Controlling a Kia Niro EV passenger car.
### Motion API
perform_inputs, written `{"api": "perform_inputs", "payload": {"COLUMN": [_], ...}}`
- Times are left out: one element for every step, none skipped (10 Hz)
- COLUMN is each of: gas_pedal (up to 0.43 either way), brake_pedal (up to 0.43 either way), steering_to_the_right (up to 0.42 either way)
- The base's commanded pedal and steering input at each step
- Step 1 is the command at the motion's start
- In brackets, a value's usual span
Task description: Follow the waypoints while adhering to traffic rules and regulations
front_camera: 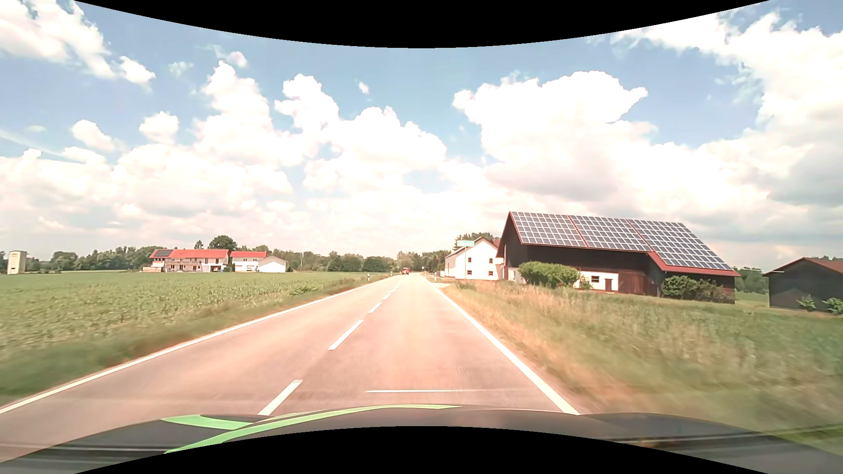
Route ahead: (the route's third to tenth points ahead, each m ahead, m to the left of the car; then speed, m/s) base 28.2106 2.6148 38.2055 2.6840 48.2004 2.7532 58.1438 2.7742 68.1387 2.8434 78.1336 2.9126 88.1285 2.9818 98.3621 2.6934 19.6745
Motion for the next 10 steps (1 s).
{"api": "perform_inputs", "payload": {"gas_pedal": [0.098,0.11,0.11,0.11,0.11,0.11,0.11,0.11,0.11,0.11], "brake_pedal": [0.0,0.0,0.0,0.0,0.0,0.0,0.0,0.0,0.0,0.0], "steering_to_the_right": [0.0,-0.001,-0.001,-0.001,-0.001,-0.001,-0.001,-0.001,-0.001,-0.001]}}
